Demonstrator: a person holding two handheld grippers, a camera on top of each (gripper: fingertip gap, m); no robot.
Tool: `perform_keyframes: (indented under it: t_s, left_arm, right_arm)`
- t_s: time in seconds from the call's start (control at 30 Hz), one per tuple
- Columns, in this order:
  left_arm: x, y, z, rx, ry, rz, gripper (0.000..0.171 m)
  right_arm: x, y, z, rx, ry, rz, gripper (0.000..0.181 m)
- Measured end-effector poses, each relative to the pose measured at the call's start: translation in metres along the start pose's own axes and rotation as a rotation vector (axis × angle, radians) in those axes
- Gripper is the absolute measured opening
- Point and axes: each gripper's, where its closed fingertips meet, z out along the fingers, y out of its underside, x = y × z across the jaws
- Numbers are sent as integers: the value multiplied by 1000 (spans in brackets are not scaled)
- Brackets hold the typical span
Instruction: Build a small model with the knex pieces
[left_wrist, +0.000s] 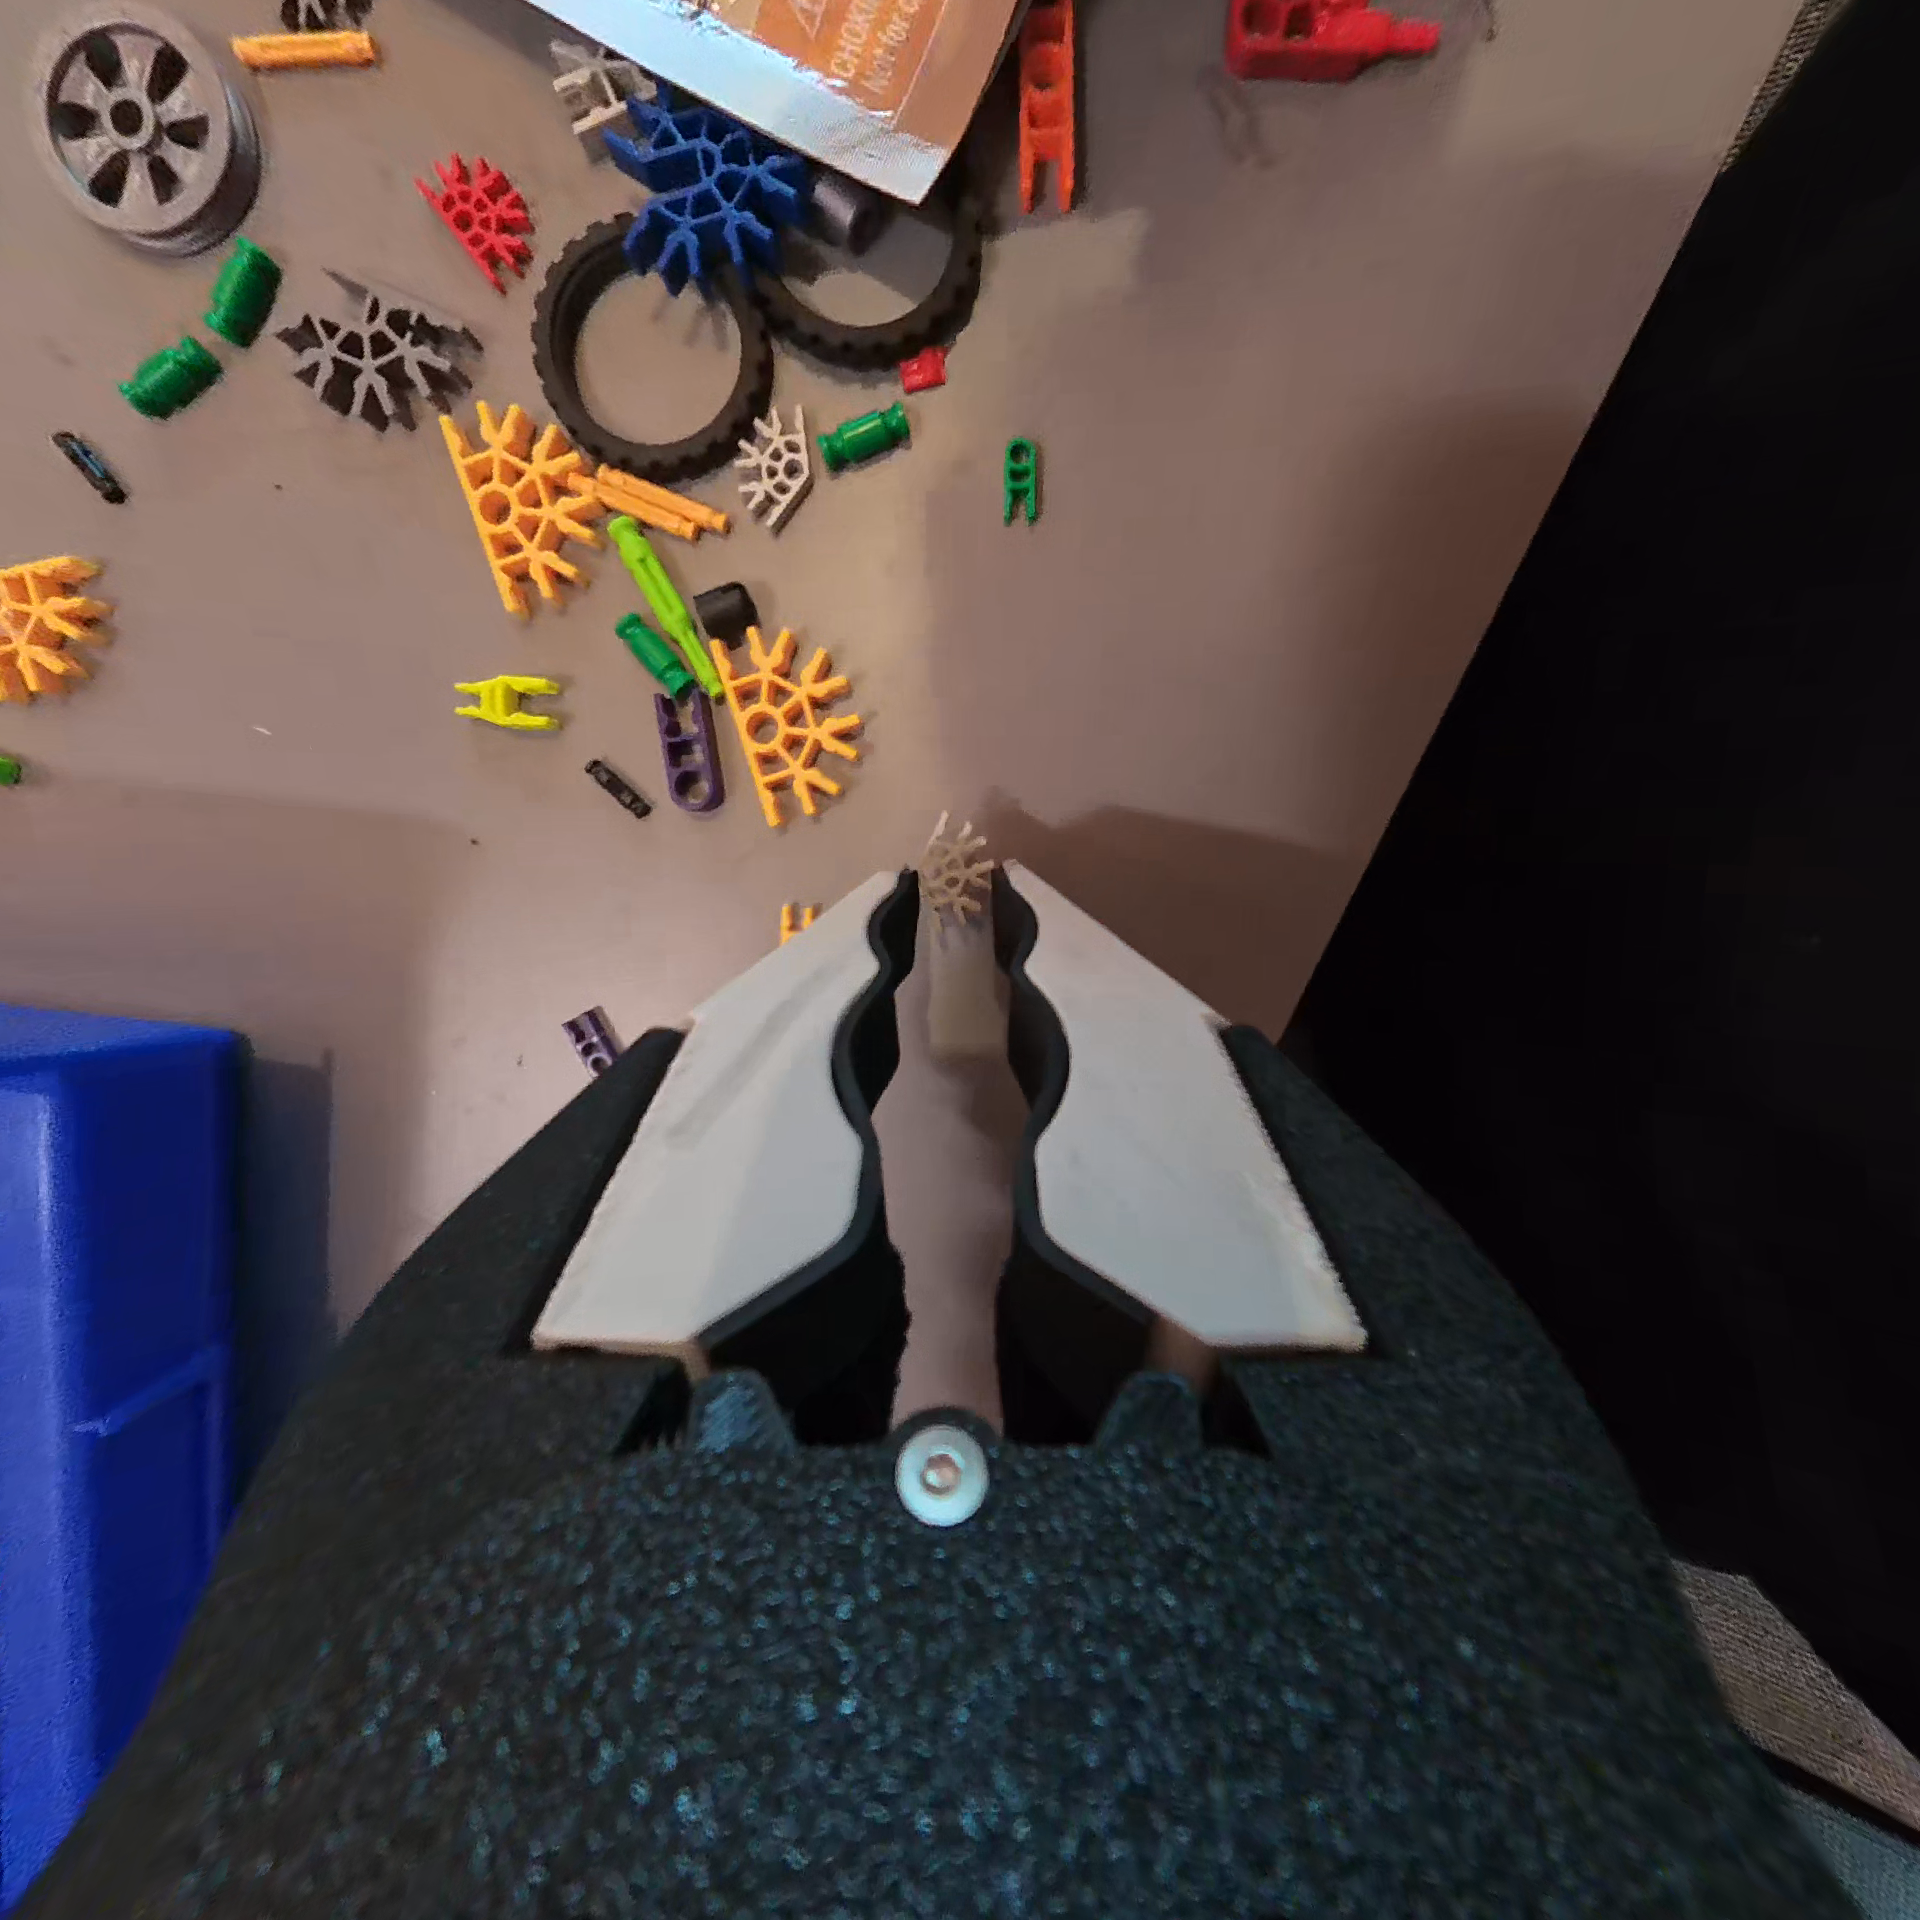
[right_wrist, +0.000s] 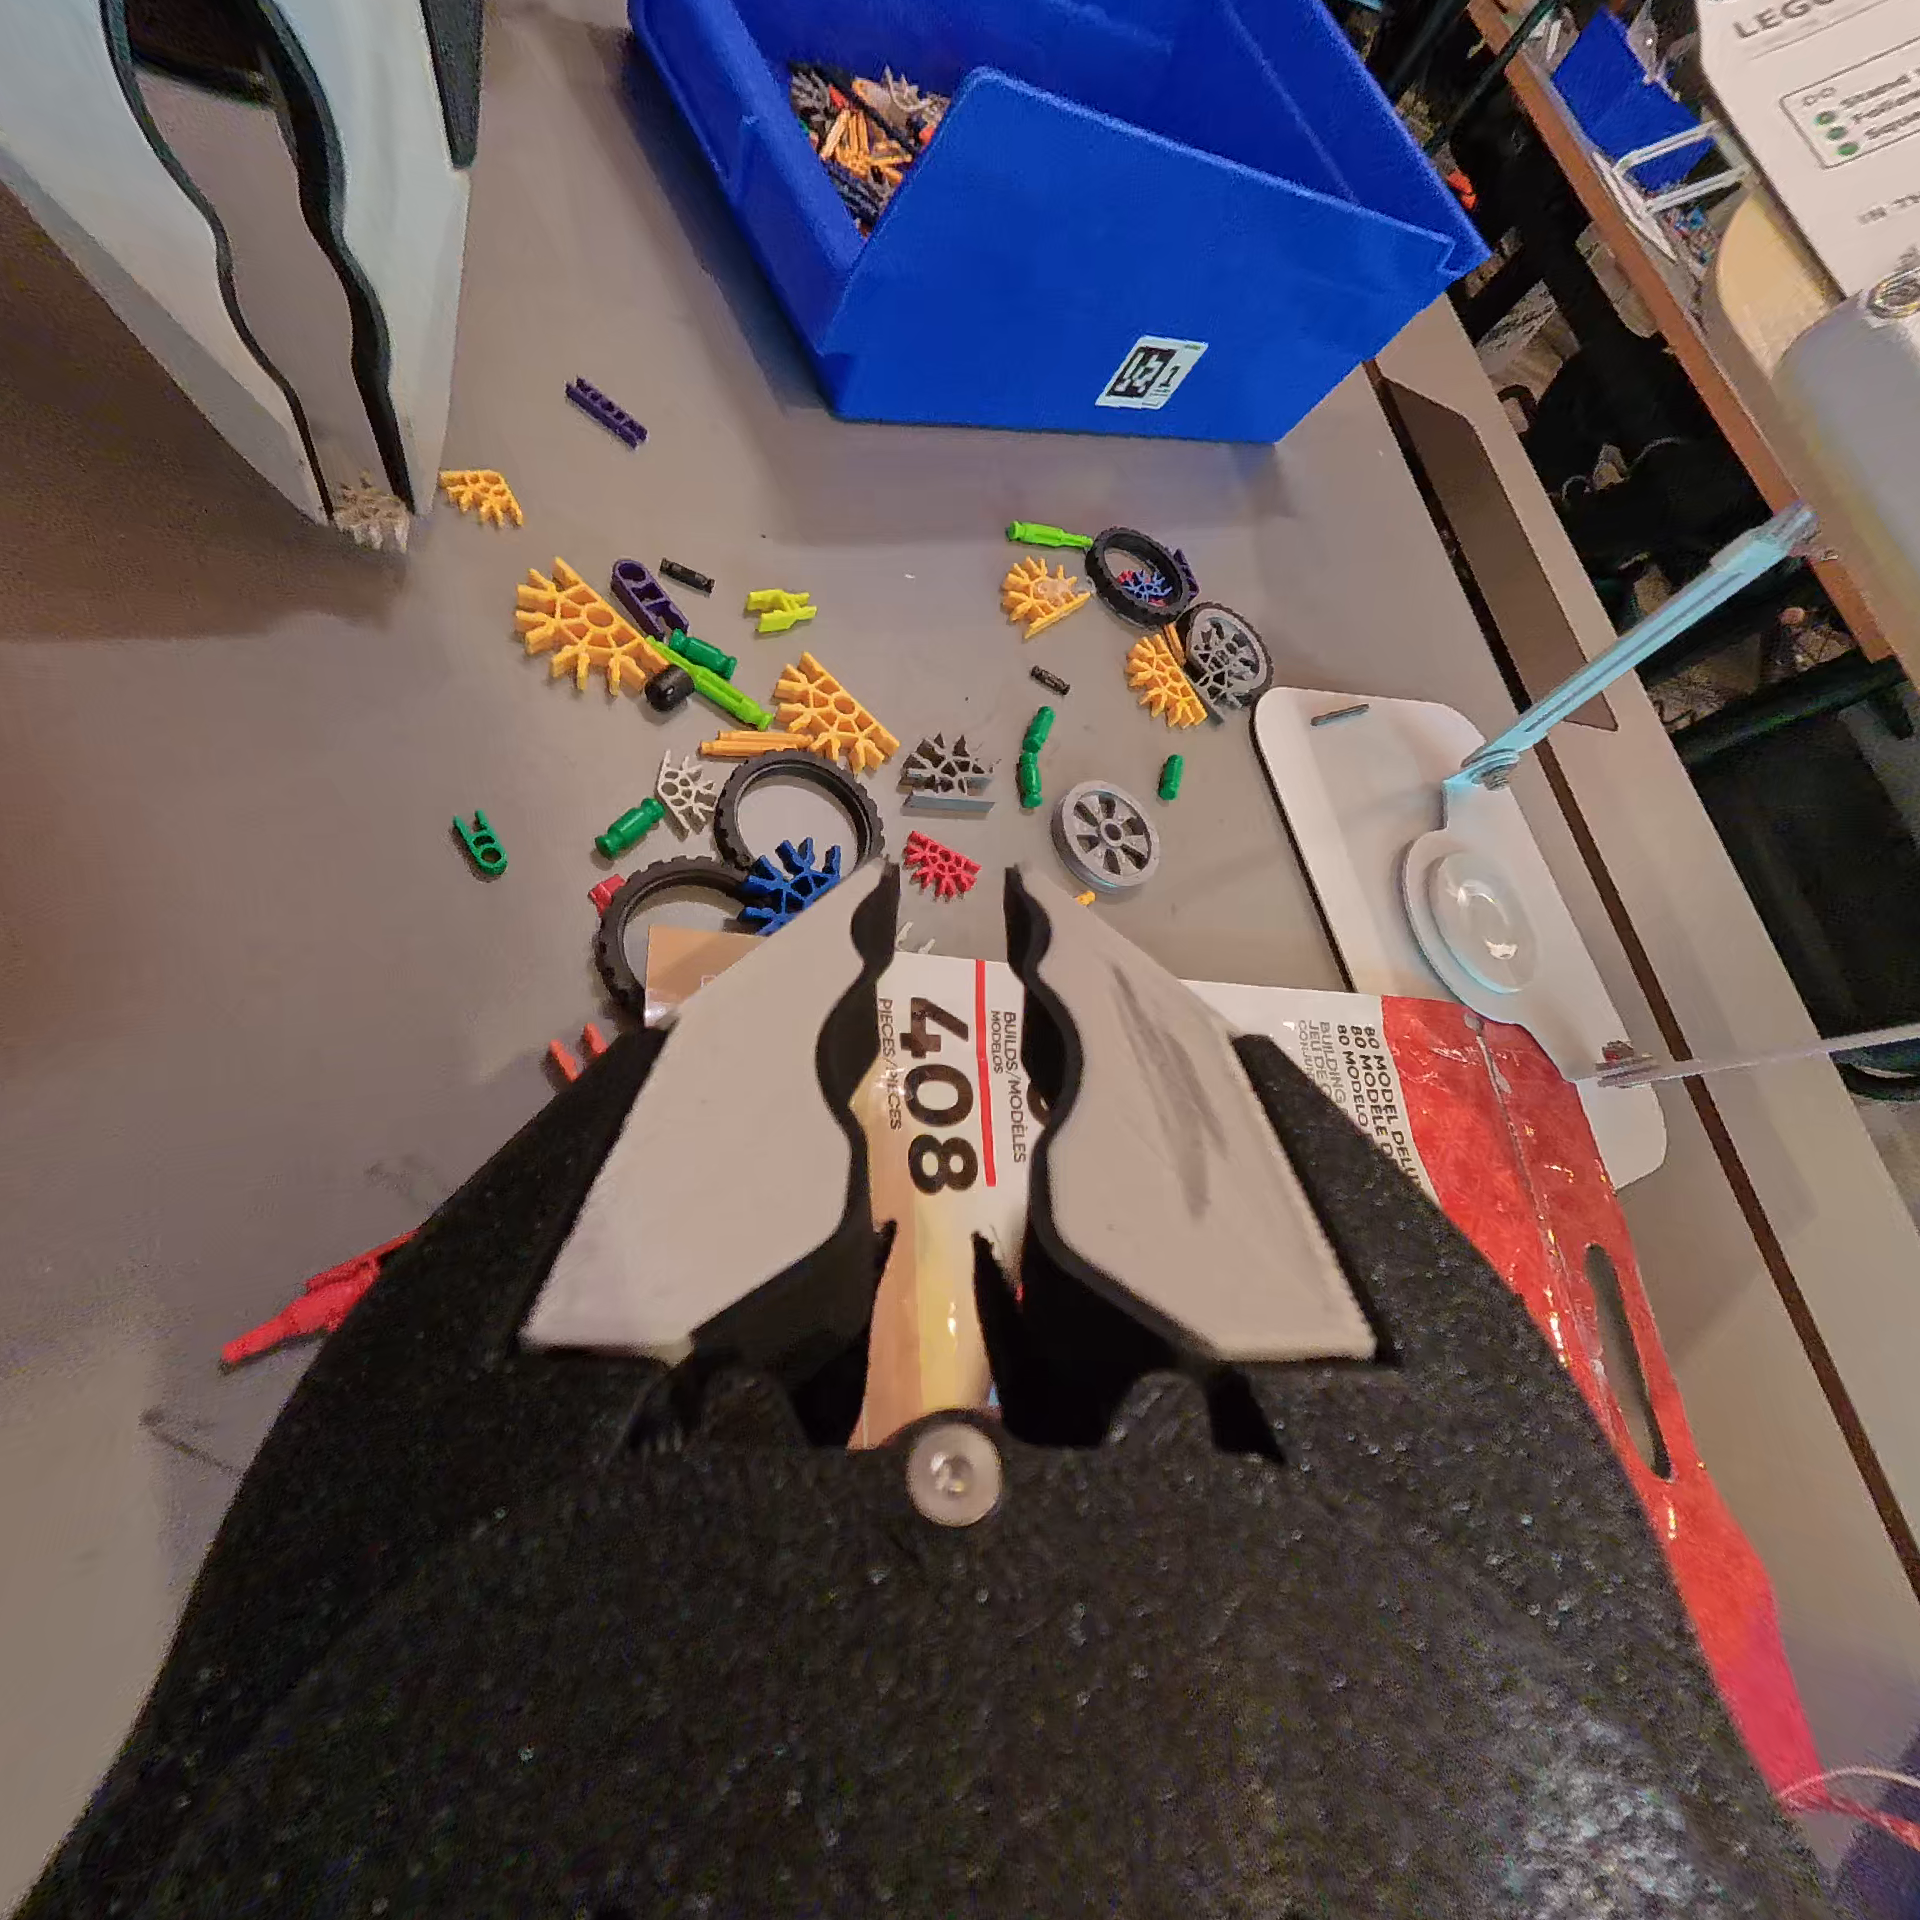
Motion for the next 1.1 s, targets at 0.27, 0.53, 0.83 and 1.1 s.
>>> perform_keyframes:
  t_s: [0.27,0.53,0.83,1.1]
  left_arm:
    - [3,-2,12,-27,-1,-7,12]
    - [2,-4,17,-9,-17,-45,18]
    - [-1,6,8,6,-32,-117,20]
    - [12,5,12,27,-16,-144,25]
  right_arm:
    - [1,2,-1,-23,17,-27,19]
    - [-1,4,0,-39,20,-47,19]
    - [-1,5,0,-39,12,-33,19]
    - [0,7,0,-43,11,-25,19]
